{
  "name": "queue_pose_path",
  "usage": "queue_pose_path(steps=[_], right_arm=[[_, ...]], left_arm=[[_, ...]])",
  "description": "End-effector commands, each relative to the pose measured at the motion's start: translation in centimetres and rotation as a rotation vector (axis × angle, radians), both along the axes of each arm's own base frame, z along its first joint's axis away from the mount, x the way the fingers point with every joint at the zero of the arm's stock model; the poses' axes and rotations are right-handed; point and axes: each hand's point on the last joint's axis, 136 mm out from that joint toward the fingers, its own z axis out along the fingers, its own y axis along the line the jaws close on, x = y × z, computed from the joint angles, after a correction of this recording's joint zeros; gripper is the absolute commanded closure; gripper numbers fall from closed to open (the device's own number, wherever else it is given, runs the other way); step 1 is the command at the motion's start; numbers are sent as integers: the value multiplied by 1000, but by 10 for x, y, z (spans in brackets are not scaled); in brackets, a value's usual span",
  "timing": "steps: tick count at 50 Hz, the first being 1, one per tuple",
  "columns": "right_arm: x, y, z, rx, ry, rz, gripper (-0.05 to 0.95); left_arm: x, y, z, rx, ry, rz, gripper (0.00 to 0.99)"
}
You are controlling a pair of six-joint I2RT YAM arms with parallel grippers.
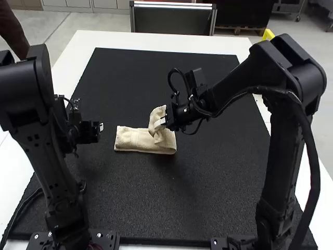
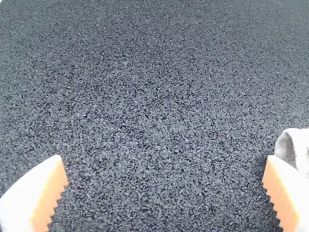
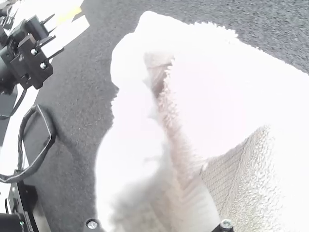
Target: Fold the towel.
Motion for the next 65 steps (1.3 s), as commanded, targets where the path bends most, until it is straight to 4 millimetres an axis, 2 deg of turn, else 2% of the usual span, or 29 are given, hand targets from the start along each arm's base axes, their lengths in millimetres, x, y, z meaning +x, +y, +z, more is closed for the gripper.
queue_pose_path(steps=[1,17,37,54,65], right_arm=[[-1,19,13,36,-16,40,920],[1,43,10,43,-17,75,920],[-3,73,10,61,-24,126,920],[-4,97,13,85,-22,162,920],[-6,110,8,87,-13,177,920]], left_arm=[[0,2,7,2,-27,-9,36],[-4,10,7,-4,-28,10,36],[-5,10,7,-15,-29,6,36],[-7,18,7,-19,-31,25,36],[-11,26,7,-17,-32,41,38]])
